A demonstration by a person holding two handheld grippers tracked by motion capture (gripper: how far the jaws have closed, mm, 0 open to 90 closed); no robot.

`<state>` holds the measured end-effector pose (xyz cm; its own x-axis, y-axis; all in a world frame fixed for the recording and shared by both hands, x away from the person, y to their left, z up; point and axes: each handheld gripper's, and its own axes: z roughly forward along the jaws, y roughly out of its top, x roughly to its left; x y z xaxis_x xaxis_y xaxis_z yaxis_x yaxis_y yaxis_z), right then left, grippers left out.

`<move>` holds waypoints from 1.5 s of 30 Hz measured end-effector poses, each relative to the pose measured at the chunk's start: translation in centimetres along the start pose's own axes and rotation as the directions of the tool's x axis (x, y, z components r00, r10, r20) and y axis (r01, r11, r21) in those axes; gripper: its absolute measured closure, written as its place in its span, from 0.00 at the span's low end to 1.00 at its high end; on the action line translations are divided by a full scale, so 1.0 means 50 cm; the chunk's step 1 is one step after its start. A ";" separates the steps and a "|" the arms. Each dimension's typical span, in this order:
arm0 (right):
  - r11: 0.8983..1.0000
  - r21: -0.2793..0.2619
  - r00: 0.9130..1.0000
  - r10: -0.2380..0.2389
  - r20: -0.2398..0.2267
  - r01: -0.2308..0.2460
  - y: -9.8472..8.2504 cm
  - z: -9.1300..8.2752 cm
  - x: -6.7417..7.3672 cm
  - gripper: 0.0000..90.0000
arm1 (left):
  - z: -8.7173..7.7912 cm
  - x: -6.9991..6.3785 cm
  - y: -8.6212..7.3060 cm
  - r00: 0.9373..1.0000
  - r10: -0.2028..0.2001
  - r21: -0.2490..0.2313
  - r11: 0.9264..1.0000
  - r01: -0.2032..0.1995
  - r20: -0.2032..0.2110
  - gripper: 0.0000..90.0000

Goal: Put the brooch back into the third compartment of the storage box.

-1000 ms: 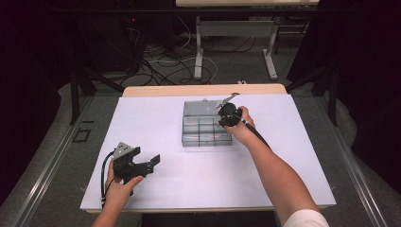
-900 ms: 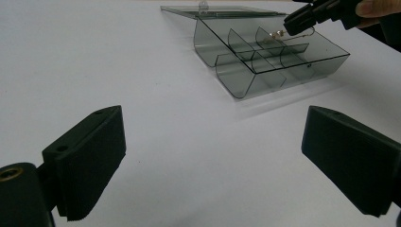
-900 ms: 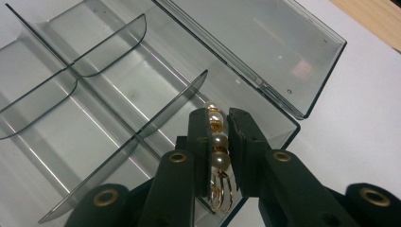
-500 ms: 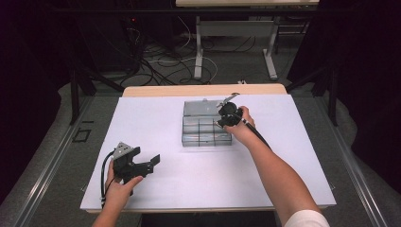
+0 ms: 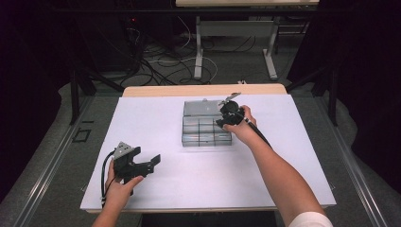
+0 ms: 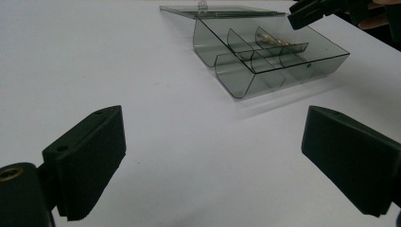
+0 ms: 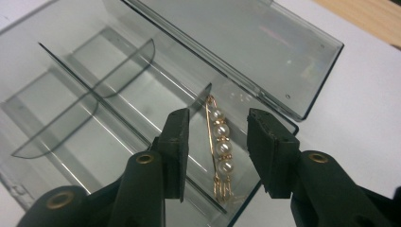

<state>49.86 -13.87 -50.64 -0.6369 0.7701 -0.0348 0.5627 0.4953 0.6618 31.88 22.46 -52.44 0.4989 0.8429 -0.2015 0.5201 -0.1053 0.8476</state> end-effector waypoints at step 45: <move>0.987 -0.162 0.993 -0.001 -0.117 -0.018 -0.014 -0.166 0.088 0.09 | 0.001 -0.001 0.000 1.000 0.000 -0.003 1.000 0.000 -0.003 0.08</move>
<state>42.30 -14.14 -45.04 -0.6948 0.7173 0.0526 0.4815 0.4097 0.7748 31.87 22.39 -52.47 0.4967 0.8446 -0.1997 0.5176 -0.1036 0.8493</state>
